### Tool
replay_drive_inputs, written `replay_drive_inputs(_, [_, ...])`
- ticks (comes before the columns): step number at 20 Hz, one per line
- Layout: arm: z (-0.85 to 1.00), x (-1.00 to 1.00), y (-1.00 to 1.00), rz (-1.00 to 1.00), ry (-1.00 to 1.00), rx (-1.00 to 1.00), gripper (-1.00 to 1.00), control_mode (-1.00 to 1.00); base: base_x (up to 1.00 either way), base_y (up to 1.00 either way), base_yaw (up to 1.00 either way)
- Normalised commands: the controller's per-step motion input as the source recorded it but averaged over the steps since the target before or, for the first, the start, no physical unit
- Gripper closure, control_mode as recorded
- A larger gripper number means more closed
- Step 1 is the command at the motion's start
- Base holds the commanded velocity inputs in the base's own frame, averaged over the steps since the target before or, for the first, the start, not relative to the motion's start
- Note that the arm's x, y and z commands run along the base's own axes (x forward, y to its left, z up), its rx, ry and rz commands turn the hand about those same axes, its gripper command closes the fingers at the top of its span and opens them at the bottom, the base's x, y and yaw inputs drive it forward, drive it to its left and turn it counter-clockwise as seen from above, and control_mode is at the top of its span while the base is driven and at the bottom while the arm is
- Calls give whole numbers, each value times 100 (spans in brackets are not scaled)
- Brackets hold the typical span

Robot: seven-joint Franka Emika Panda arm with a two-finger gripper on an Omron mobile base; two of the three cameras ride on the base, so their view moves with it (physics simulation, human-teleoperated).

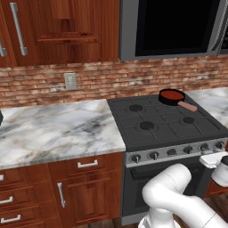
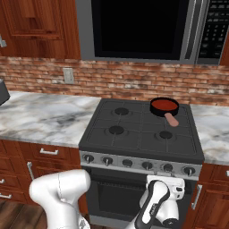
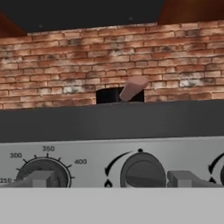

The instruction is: Wait until the marinara sauce is simmered to a deep red color and then turn off the stove.

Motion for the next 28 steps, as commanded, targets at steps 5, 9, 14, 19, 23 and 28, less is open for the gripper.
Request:
replay_drive_inputs(5, [-19, 12, 0, 0, 0, 0, -100, -100, 0, 0, 0])
replay_drive_inputs(9, [-18, 11, -1, 0, 0, 0, -100, -100, 0, 0, 0])
replay_drive_inputs(14, [-12, 13, -4, 0, 0, 0, -100, -100, 0, 0, 0])
replay_drive_inputs(19, [-7, 9, -9, 0, 0, 0, -100, -100, 0, 0, 0])
replay_drive_inputs(23, [-1, 2, -15, 0, 0, 0, -100, -100, 0, 0, 0])
replay_drive_inputs(28, [-1, 0, -11, 0, 0, -2, -100, -100, 0, 0, 0])
